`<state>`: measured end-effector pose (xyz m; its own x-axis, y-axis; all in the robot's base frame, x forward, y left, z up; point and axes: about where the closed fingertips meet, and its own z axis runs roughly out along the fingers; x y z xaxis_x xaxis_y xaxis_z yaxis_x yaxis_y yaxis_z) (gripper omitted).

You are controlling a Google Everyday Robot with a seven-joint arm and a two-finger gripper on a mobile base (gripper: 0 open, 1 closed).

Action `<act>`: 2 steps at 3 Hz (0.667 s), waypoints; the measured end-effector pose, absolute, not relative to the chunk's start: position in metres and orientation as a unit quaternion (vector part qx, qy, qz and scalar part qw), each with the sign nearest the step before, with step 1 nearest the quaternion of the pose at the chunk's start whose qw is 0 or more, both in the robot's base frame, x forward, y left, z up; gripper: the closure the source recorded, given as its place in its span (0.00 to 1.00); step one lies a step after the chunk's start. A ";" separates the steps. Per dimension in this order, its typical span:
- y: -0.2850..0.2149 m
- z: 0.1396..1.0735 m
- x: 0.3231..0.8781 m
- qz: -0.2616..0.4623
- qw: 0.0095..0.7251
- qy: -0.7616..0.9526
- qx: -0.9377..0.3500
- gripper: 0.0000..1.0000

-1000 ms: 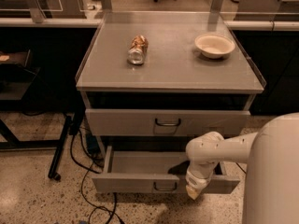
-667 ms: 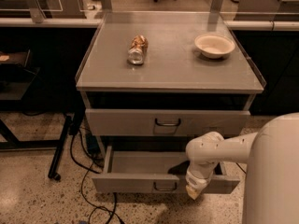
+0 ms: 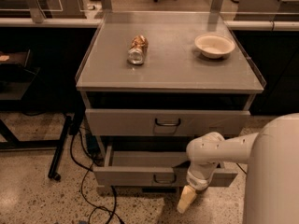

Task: Close middle drawer

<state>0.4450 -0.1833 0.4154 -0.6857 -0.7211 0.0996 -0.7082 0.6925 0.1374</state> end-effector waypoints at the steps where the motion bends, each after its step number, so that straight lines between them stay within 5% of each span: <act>1: -0.183 0.415 0.445 -0.044 0.073 -0.917 0.390 0.00; 2: -0.183 0.415 0.445 -0.044 0.073 -0.917 0.390 0.16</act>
Offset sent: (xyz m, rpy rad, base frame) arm 0.0000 0.0000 0.0000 0.0000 0.0000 0.0000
